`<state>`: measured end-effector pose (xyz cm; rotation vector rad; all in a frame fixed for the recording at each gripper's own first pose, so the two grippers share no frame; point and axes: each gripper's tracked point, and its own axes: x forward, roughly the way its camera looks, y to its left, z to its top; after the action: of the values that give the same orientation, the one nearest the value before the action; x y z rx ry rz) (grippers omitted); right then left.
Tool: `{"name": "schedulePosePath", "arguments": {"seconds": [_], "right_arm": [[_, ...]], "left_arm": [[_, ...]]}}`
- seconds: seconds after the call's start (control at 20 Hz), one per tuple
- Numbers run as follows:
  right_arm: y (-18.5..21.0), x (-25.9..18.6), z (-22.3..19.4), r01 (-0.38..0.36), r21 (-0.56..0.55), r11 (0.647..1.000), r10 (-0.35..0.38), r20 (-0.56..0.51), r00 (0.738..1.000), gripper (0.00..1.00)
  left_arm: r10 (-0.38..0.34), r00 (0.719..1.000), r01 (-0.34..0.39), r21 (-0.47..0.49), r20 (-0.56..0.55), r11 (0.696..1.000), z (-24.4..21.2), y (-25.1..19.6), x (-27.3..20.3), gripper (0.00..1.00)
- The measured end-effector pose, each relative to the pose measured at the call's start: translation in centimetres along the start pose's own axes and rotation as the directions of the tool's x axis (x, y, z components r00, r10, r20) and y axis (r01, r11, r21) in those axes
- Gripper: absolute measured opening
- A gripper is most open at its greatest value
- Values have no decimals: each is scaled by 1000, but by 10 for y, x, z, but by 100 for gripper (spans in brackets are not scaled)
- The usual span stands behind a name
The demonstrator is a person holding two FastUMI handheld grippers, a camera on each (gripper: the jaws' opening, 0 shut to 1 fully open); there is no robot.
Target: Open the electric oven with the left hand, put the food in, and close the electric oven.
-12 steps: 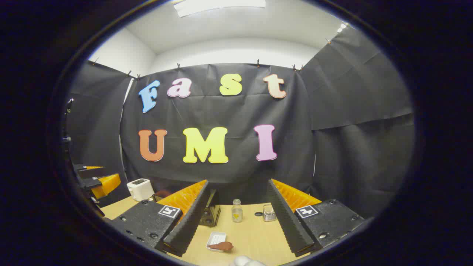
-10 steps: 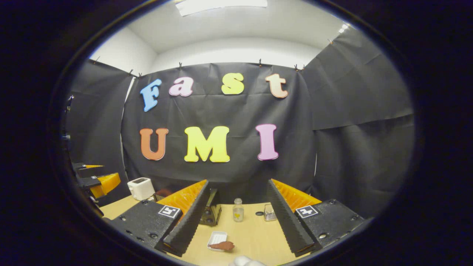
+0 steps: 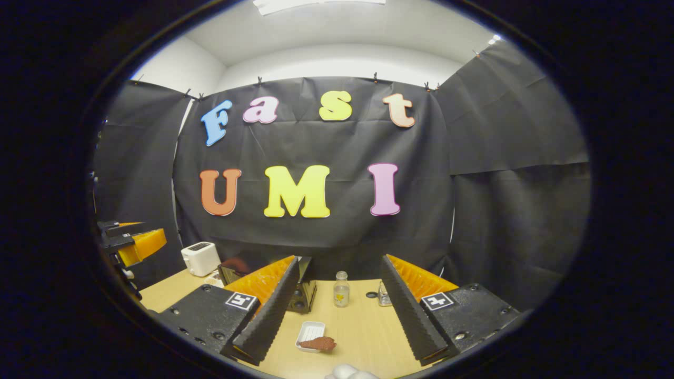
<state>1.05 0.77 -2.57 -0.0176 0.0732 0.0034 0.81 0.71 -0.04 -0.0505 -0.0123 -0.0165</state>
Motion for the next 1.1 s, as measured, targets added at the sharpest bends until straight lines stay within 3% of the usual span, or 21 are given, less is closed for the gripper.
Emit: {"name": "schedulePosePath", "arguments": {"seconds": [0.5,0.8,1.1], "right_arm": [[-18,3,-1,41,-7,999,-42,-31,999,96],[-36,-2,-6,93,3,996,-92,-62,994,99],[-42,-6,-22,132,6,991,-130,-121,984,96]], "left_arm": [[-40,999,40,-24,-7,999,-26,-13,65,96],[-61,997,59,-37,-51,998,-64,-21,133,96],[-50,986,40,-70,-158,997,-130,-13,196,96]]}}
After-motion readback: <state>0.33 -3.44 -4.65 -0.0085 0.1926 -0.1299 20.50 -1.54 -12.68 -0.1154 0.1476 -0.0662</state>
